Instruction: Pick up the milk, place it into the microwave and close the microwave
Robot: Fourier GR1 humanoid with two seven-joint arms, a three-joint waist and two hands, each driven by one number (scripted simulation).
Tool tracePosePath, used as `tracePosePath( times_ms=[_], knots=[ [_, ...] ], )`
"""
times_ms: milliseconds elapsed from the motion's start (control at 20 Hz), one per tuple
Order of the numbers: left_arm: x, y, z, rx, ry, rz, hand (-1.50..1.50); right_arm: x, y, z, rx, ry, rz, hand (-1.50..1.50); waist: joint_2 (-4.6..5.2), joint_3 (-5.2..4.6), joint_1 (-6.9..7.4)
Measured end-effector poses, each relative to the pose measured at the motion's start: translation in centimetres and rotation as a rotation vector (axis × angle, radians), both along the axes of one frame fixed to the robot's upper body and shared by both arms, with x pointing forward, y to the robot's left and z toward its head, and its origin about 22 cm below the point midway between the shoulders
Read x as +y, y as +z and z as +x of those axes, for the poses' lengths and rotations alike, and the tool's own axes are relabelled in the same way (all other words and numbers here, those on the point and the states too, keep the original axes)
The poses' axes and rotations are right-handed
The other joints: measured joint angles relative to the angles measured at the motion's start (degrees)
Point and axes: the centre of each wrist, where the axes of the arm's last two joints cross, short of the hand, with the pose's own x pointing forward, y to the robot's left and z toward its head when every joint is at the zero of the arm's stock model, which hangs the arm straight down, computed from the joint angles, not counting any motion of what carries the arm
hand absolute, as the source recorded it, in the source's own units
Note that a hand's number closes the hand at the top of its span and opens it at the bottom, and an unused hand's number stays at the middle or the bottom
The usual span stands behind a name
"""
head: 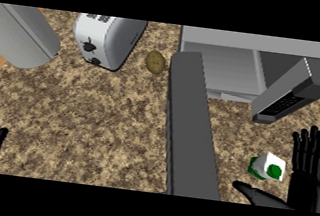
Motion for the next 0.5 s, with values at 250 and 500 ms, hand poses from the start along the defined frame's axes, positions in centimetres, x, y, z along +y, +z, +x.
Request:
tracePosePath(
  times_ms=[250,500],
  knots=[
    [0.1,0.6,-0.5,-0.006,0.002,0.003,-1.5,-2.2,-2.6,-1.0,0.029,-0.036,-0.007,-1.5,0.0,0.01,-0.05],
    [0.1,0.4,-1.0,-0.007,-0.002,0.009,-1.5,-3.6,-5.4,-2.0,0.04,-0.041,-0.008,-1.5,-0.01,0.0,-0.03]
  ],
)
